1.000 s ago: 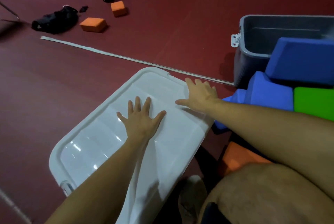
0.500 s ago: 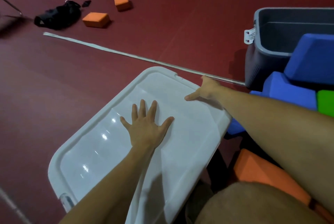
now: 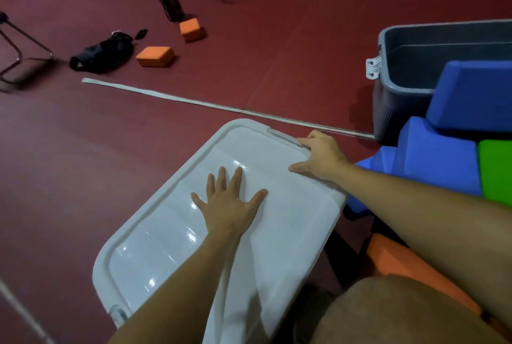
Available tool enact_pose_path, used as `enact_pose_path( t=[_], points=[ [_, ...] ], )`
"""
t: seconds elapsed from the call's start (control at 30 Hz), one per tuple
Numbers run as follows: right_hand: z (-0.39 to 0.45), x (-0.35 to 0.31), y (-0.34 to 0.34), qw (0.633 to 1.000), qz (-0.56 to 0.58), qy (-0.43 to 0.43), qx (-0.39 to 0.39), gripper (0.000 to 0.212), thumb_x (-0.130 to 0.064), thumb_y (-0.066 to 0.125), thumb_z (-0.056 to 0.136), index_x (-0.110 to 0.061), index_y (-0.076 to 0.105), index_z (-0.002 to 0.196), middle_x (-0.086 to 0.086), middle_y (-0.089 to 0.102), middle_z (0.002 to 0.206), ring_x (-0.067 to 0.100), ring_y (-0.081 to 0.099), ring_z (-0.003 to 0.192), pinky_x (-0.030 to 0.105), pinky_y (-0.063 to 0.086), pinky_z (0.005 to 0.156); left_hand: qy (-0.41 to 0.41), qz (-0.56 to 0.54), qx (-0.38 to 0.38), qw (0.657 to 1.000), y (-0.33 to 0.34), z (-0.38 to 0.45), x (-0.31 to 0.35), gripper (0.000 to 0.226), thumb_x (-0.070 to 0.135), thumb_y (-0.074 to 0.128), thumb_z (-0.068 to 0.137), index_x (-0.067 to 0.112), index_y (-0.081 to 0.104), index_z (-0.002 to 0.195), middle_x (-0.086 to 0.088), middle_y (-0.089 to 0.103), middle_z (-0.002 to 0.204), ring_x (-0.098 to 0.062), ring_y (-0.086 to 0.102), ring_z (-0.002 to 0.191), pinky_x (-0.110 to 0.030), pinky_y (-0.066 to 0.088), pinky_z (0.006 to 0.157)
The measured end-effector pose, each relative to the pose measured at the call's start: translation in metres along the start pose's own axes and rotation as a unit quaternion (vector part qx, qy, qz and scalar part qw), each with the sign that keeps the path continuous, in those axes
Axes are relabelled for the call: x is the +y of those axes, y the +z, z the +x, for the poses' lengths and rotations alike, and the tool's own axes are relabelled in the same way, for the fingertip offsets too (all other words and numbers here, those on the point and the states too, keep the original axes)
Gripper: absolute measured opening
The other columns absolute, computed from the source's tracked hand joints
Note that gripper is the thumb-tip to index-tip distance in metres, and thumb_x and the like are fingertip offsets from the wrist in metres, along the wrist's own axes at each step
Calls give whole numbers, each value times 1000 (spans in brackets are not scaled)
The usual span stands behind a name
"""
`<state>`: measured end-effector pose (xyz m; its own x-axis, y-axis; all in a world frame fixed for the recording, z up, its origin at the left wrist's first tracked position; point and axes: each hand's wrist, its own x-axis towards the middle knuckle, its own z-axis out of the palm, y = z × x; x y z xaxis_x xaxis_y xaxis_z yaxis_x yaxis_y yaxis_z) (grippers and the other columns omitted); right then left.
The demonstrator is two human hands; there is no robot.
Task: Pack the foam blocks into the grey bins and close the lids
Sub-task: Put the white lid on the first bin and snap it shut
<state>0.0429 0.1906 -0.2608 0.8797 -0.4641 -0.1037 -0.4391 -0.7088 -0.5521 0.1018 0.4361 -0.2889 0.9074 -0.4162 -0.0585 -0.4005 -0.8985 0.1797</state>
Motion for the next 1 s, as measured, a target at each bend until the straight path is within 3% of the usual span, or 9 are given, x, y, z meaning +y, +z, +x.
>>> enact_pose_path(
  t=[0.1, 0.17, 0.27, 0.47, 0.53, 0.67, 0.8, 0.93, 1.0],
  points=[
    [-24, 18, -10, 999, -2, 15, -41, 117, -67, 83, 51, -21, 39, 149, -4, 45, 150, 22, 42, 137, 36, 34, 113, 3, -6, 5, 1000, -3, -2, 0, 95, 95, 13, 72, 44, 14, 152, 5, 5, 165, -23, -1, 152, -68, -5, 114],
    [-47, 32, -13, 999, 2, 48, -14, 106, -57, 87, 57, -18, 43, 145, 2, 51, 145, 26, 46, 133, 33, 40, 105, 4, -9, 6, 1000, -3, -1, -1, 95, 95, 13, 72, 44, 15, 152, 5, 5, 165, -23, 0, 152, -68, -4, 114],
    [-69, 45, -14, 997, 25, 65, -10, 73, -54, 87, 54, -28, 58, 116, -2, 68, 110, 27, 61, 105, 33, 48, 80, 7, -3, 2, 1000, -2, -1, -2, 98, 96, 12, 70, 43, 13, 153, 5, 3, 166, -24, 0, 152, -69, -4, 114],
    [-60, 27, -8, 996, -17, 82, -9, 100, -64, 86, 48, -23, 54, 133, 5, 68, 121, 31, 61, 108, 36, 51, 85, -10, -41, 2, 999, -31, 9, 4, 77, 82, 45, 76, 38, 43, 139, 1, 34, 154, -25, 26, 145, -71, 7, 112],
    [-55, 14, -1, 998, -28, 58, -26, 106, -68, 84, 50, -24, 49, 140, 5, 65, 128, 31, 60, 113, 36, 51, 88, 7, -55, 16, 998, -41, 20, 4, 77, 83, 48, 74, 39, 45, 138, 0, 37, 154, -25, 30, 143, -69, 10, 113],
    [-43, -26, 17, 996, -17, -19, -91, 112, -63, 85, 56, -22, 39, 149, 2, 51, 146, 29, 48, 132, 35, 41, 105, 26, -92, 37, 995, -39, 28, -18, 74, 78, 51, 77, 38, 45, 140, 2, 37, 155, -25, 33, 142, -63, 20, 115],
    [-33, -72, 45, 978, 37, -106, -175, 113, -50, 91, 55, -22, 37, 150, -4, 45, 151, 21, 41, 138, 24, 31, 110, 19, -89, 34, 995, -36, 22, -56, 75, 77, 49, 78, 37, 45, 141, 1, 38, 155, -25, 35, 141, -61, 28, 112],
    [-36, -100, 78, 945, 118, -140, -272, 111, -37, 94, 57, -30, 35, 151, -12, 43, 150, 15, 49, 131, 29, 39, 110, -2, -97, 71, 993, -44, 15, -86, 67, 71, 50, 76, 37, 54, 133, -3, 46, 143, -25, 45, 131, -56, 37, 106],
    [-42, -101, 89, 920, 176, -148, -317, 109, -26, 94, 61, -31, 33, 151, -16, 41, 150, 8, 50, 128, 25, 43, 106, -18, -95, 81, 992, -47, 11, -97, 62, 67, 52, 77, 37, 56, 131, -5, 46, 141, -25, 45, 130, -55, 37, 106]
  ],
)
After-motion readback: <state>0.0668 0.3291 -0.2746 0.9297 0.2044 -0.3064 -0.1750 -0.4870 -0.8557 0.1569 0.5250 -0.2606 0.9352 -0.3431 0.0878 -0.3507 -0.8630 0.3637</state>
